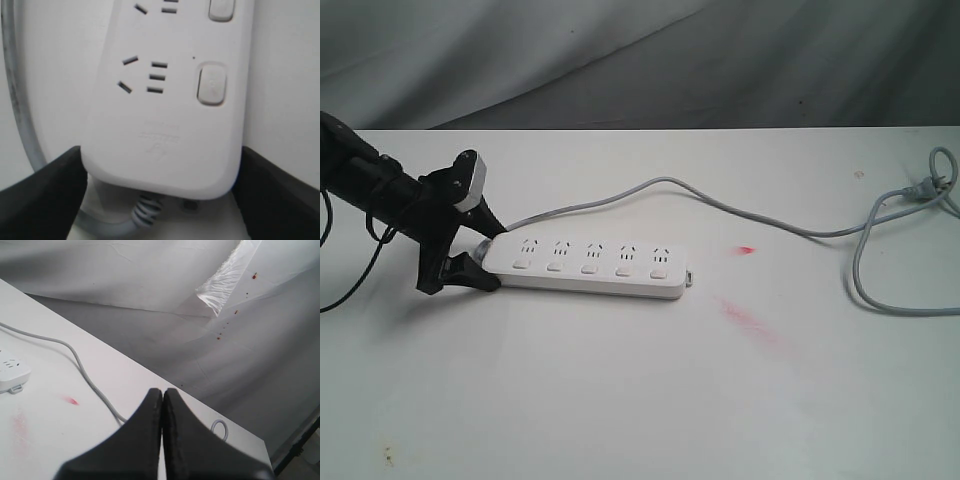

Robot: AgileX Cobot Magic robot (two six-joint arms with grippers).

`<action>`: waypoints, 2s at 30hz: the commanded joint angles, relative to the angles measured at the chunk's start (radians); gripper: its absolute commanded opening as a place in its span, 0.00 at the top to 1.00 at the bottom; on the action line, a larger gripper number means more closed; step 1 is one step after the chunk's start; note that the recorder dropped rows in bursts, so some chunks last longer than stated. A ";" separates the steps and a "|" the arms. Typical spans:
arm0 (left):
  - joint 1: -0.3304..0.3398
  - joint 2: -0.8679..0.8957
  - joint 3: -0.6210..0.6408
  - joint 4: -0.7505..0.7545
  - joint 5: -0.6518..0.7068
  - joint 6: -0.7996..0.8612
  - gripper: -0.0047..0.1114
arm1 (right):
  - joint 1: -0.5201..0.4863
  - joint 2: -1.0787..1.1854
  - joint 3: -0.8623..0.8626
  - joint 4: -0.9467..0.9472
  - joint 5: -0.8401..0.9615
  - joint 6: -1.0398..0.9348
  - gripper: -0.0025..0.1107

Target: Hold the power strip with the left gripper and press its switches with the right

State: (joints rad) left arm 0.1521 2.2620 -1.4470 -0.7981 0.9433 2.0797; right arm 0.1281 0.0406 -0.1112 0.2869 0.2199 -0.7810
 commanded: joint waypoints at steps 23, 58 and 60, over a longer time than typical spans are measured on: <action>-0.002 0.000 0.001 0.056 -0.004 -0.003 0.40 | 0.001 -0.004 0.005 -0.004 0.001 0.005 0.98; -0.002 0.000 0.001 0.056 -0.004 -0.004 0.40 | 0.001 0.580 -0.590 0.092 0.299 0.005 0.98; -0.002 0.000 0.001 0.056 -0.004 -0.004 0.40 | 0.005 0.656 -0.629 0.149 0.336 0.012 0.98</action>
State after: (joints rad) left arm 0.1521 2.2620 -1.4470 -0.7963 0.9433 2.0777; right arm 0.1281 0.6101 -0.6911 0.3681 0.4940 -0.7810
